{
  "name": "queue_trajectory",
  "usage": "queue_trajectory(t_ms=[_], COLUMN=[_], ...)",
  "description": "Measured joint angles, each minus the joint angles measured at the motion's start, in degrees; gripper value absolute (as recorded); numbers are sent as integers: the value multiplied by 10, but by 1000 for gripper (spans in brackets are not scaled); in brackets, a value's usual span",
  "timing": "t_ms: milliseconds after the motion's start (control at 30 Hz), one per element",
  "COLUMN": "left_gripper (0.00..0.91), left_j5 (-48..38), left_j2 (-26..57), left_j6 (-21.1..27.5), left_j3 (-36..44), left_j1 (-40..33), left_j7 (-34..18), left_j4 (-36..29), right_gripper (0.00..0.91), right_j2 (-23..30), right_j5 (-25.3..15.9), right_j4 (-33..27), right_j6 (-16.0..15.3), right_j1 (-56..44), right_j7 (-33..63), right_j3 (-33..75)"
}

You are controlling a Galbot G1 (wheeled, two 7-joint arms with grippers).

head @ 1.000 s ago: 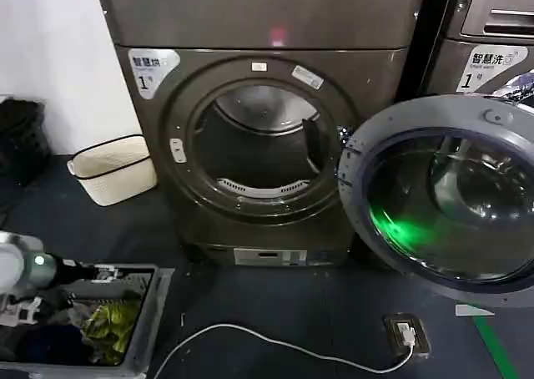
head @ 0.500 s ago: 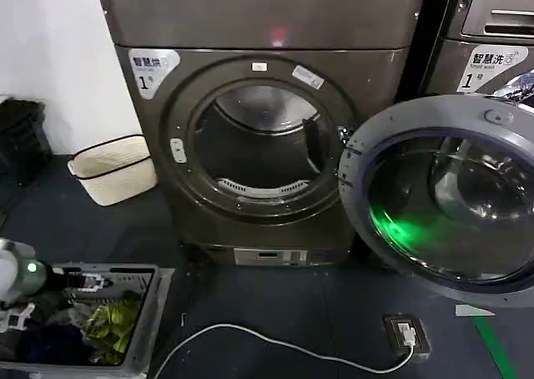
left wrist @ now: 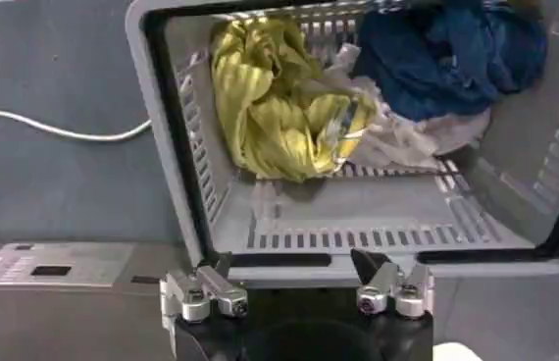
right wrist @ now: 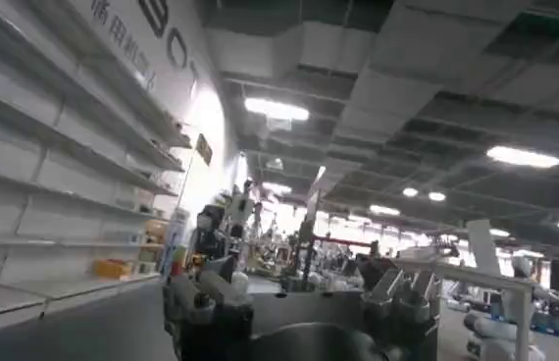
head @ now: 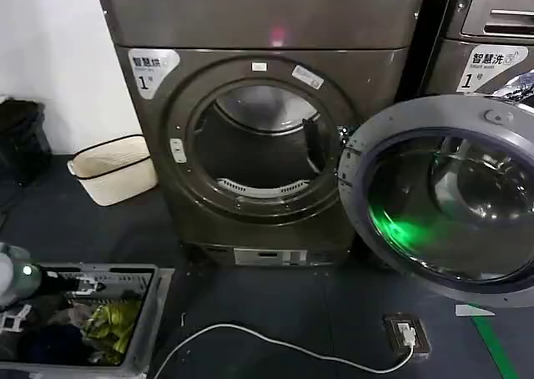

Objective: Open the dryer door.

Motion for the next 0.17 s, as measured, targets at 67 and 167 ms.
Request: queue_trajectory(t_ms=[67,167], left_gripper=[907,907], left_j5=[0,0], left_j2=[-1,-1], left_j6=[0,0], left_j3=[0,0], left_j1=[1,2], left_j7=[0,0], left_j4=[4,7], right_gripper=[907,907], right_j2=[0,-1], right_j5=[0,0], right_j4=[-1,-1], right_j6=[0,0], right_j1=[0,0], right_j7=[0,-1], right_j3=[0,0])
